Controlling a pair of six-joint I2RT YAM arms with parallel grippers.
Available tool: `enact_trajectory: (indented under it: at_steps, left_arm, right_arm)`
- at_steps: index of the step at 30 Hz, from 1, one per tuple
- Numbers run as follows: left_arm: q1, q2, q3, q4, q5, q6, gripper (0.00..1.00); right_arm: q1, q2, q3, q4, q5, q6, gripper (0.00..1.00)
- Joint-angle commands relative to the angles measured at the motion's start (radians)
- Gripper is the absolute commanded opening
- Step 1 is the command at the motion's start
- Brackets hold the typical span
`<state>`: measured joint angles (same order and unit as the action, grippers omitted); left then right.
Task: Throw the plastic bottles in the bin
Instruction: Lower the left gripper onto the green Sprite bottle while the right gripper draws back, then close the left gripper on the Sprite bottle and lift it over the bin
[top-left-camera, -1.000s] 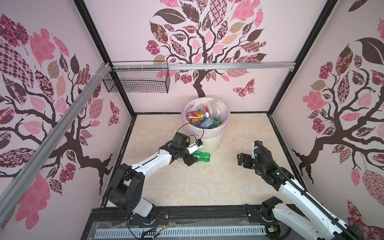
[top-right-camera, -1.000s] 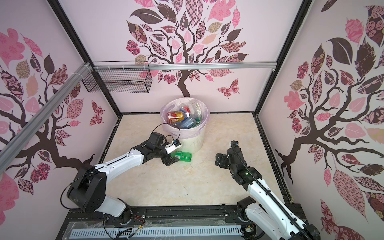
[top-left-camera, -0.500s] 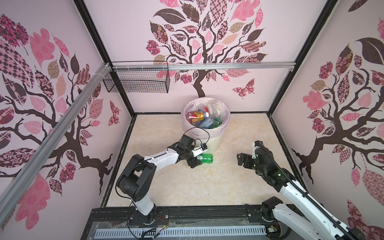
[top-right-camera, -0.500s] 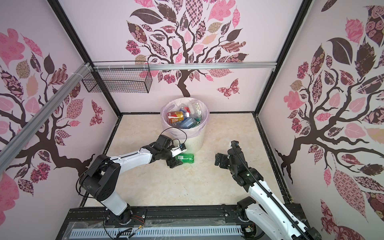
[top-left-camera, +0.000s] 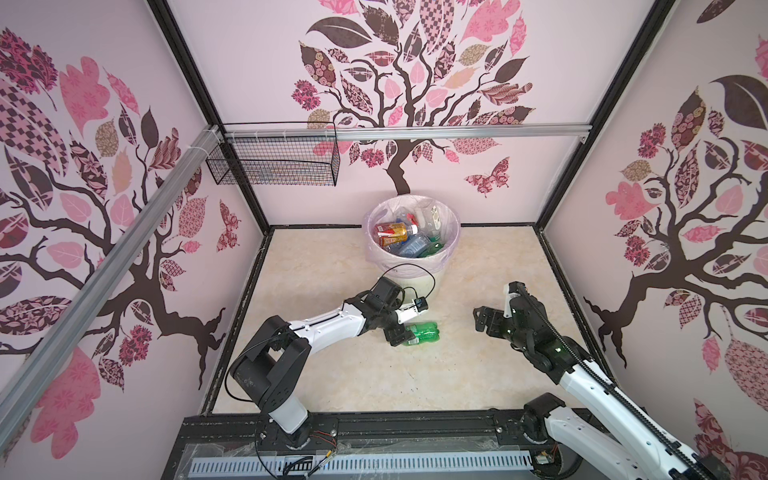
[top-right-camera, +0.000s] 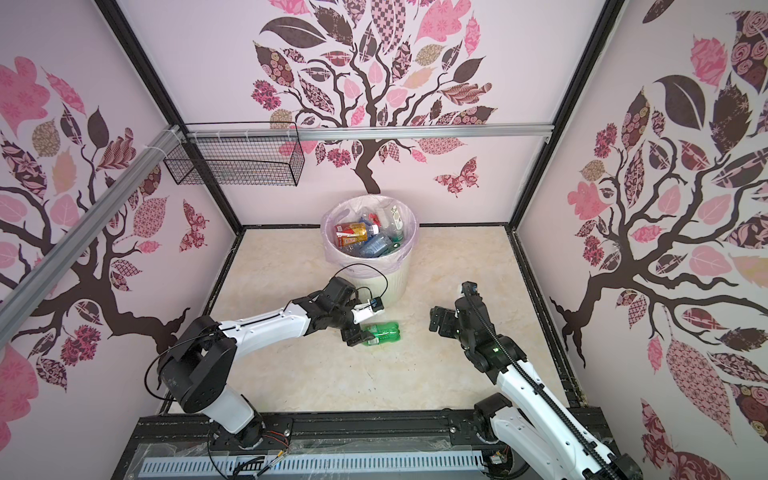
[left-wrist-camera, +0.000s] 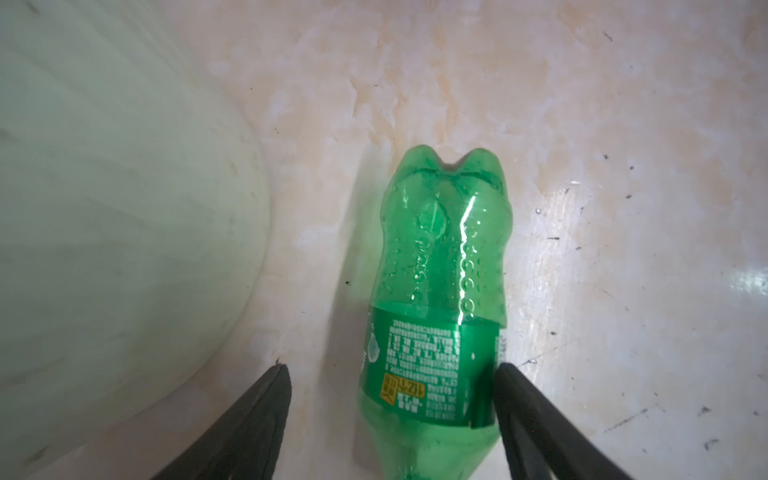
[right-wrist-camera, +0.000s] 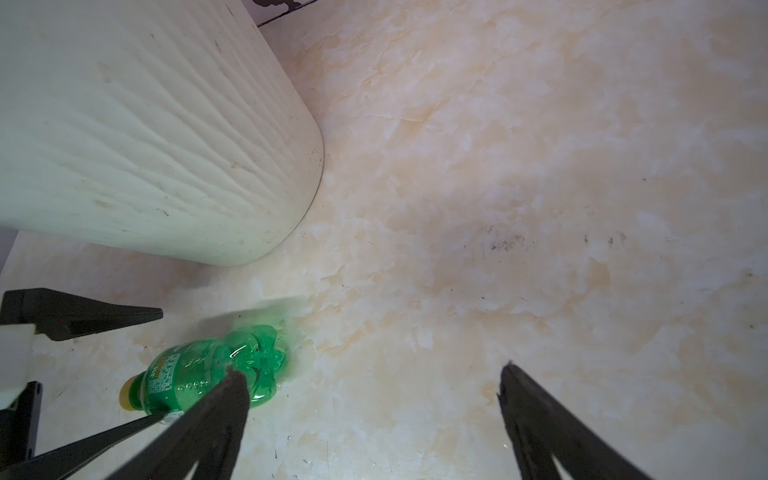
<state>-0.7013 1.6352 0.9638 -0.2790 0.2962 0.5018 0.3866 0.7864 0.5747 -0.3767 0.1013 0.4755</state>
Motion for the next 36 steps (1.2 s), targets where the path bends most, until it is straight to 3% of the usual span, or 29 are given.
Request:
enact_trajectory:
  at_steps: [1,14,20,24,31,36]
  left_arm:
    - [-0.003,0.010,0.017,0.050,-0.001,-0.066,0.81]
    - [-0.076,0.143,0.071,0.014,0.008,-0.084,0.79]
    - [-0.086,0.172,0.092,0.019,0.000,-0.120,0.72]
    - [-0.094,0.177,0.097,0.009,-0.010,-0.138,0.61]
    - [-0.098,0.077,0.020,0.058,-0.042,-0.194,0.51]
    - [-0.098,-0.091,-0.060,0.079,-0.086,-0.264,0.48]
  right_arm:
    - [-0.004,0.002,0.000,-0.005,0.008,0.012,0.96]
    - [-0.004,0.002,0.010,-0.011,0.013,0.008,0.96]
    - [-0.003,-0.002,0.008,-0.018,0.021,0.005,0.96]
    - [-0.004,-0.002,0.005,-0.016,0.022,0.008,0.96]
    - [-0.004,0.005,0.002,-0.013,0.022,0.008,0.96]
    - [-0.003,0.014,0.004,-0.007,0.018,0.005,0.96]
